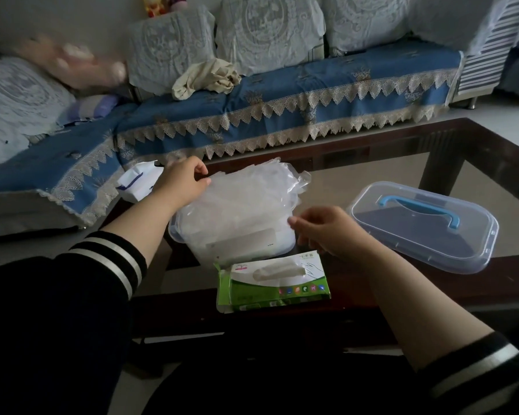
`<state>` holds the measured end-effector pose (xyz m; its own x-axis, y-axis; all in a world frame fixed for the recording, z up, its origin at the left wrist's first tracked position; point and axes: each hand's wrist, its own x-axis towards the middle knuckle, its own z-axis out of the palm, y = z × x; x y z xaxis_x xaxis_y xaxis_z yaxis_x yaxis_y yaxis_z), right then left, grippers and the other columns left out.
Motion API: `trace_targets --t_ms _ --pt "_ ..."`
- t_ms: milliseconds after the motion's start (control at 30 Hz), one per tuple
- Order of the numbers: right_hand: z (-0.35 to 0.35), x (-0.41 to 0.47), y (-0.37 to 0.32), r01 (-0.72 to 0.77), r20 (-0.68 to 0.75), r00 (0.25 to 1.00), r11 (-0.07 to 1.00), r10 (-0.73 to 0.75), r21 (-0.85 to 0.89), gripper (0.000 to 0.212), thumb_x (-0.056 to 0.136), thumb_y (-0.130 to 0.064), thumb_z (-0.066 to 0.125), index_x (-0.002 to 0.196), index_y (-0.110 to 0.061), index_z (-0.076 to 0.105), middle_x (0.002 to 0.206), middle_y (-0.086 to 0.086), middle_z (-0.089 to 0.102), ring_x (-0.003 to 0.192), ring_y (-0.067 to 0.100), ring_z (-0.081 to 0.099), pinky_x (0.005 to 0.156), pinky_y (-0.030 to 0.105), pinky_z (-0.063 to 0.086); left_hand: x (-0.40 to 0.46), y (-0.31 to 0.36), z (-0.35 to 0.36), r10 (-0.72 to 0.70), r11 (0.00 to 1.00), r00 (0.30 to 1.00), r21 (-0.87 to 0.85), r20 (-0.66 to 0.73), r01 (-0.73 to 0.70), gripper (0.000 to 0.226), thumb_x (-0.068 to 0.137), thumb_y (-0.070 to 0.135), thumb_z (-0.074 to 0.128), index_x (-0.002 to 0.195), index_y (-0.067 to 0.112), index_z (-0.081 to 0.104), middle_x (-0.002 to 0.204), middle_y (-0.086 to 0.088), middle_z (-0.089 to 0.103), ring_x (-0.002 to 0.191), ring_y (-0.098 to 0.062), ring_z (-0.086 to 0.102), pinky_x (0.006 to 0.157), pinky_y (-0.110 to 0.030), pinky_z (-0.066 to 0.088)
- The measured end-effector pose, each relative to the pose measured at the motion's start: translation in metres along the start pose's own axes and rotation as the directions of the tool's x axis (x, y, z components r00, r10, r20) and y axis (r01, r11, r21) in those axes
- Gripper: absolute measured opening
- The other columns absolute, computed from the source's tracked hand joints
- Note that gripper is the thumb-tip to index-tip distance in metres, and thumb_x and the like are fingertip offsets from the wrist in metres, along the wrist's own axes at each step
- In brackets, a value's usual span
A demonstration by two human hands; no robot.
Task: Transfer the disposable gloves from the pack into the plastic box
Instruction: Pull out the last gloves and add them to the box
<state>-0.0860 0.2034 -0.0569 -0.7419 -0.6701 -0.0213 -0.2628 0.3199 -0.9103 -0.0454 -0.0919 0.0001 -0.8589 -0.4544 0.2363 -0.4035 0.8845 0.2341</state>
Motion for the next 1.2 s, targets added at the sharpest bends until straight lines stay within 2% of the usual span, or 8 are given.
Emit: trace_targets --t_ms 100,167,300,400,500,767,1034,1200 --pt "0.020 0.005 0.008 0.017 0.134 0.991 0.963 0.020 -0.270 0.041 0.078 -0.056 0.067 0.103 -0.023 0.063 0.099 -0.007 0.065 0.088 0.007 0.060 0.082 0.027 0.054 -0.023 0.011 -0.010 0.134 0.984 0.956 0.152 -0.262 -0.096 0.020 0.095 0.029 0.057 0.106 0.013 0.063 0.118 -0.010 0.058 0.110 -0.030 0.047 0.087 -0.040 0.041" --pt "0.031 0.008 0.012 0.047 0.221 0.974 0.925 0.041 -0.378 0.054 0.074 -0.058 0.070 0.119 -0.030 0.058 0.119 -0.006 0.055 0.110 0.013 0.050 0.097 0.038 0.047 -0.052 0.029 -0.015 0.330 0.941 0.813 0.100 -0.479 -0.323 0.020 0.098 0.023 0.052 0.098 0.007 0.064 0.099 -0.011 0.062 0.091 -0.026 0.052 0.075 -0.036 0.042" --pt "0.054 0.009 0.015 0.110 0.224 0.974 0.818 0.024 -0.565 0.040 0.080 -0.052 0.067 0.114 -0.031 0.063 0.119 -0.003 0.050 0.112 0.019 0.041 0.094 0.038 0.041 -0.130 0.057 0.009 0.600 0.761 0.724 -0.034 -0.340 -0.648 0.025 0.095 0.027 0.051 0.087 0.008 0.066 0.077 -0.005 0.062 0.068 -0.018 0.055 0.061 -0.030 0.047" --pt "0.061 0.009 0.015 0.122 0.150 0.988 0.817 -0.043 -0.564 0.020 0.088 -0.036 0.061 0.101 -0.024 0.070 0.109 0.002 0.057 0.107 0.023 0.050 0.086 0.036 0.045 -0.164 0.067 0.042 0.365 0.917 0.931 -0.180 0.014 -0.356 0.034 0.089 0.046 0.057 0.110 0.020 0.064 0.105 -0.001 0.067 0.099 -0.021 0.060 0.084 -0.037 0.051" --pt "0.059 0.006 0.012 0.115 0.134 0.990 0.850 -0.053 -0.514 0.014 0.088 -0.027 0.062 0.093 -0.022 0.074 0.101 0.001 0.062 0.097 0.021 0.059 0.080 0.032 0.048 -0.171 0.067 0.068 0.188 0.975 0.949 -0.166 0.255 -0.149 0.068 0.084 0.043 0.071 0.142 0.021 0.043 0.139 -0.001 0.052 0.130 -0.020 0.044 0.105 -0.034 0.038" --pt "0.032 -0.002 -0.004 0.140 -0.060 0.985 0.950 -0.162 -0.279 0.019 0.094 -0.024 0.057 0.093 -0.018 0.075 0.090 -0.007 0.070 0.081 0.008 0.060 0.072 0.015 0.045 -0.162 0.057 0.090 0.026 0.972 0.953 -0.230 0.303 0.047 0.072 0.071 0.038 0.083 0.131 0.023 0.046 0.128 0.002 0.057 0.119 -0.021 0.054 0.098 -0.036 0.045" --pt "0.008 -0.025 -0.029 0.291 -0.370 0.924 0.808 -0.099 0.512 0.017 0.097 -0.009 0.049 0.101 -0.012 0.065 0.061 -0.007 0.061 0.058 0.005 0.060 0.060 0.019 0.053 -0.163 0.051 0.092 0.057 0.943 0.932 -0.327 0.358 0.068 0.072 0.073 0.038 0.083 0.131 0.020 0.045 0.136 0.004 0.055 0.129 -0.014 0.049 0.105 -0.036 0.042" --pt "0.006 -0.031 -0.040 0.317 -0.399 0.913 0.757 -0.082 0.572 0.019 0.098 -0.011 0.050 0.104 -0.022 0.064 0.068 -0.002 0.059 0.049 0.004 0.047 0.052 0.022 0.046 -0.163 0.071 0.061 -0.001 0.826 0.956 -0.539 0.293 0.166 0.019 0.101 0.021 0.048 0.117 0.016 0.058 0.120 -0.001 0.064 0.106 -0.007 0.060 0.080 -0.014 0.040"
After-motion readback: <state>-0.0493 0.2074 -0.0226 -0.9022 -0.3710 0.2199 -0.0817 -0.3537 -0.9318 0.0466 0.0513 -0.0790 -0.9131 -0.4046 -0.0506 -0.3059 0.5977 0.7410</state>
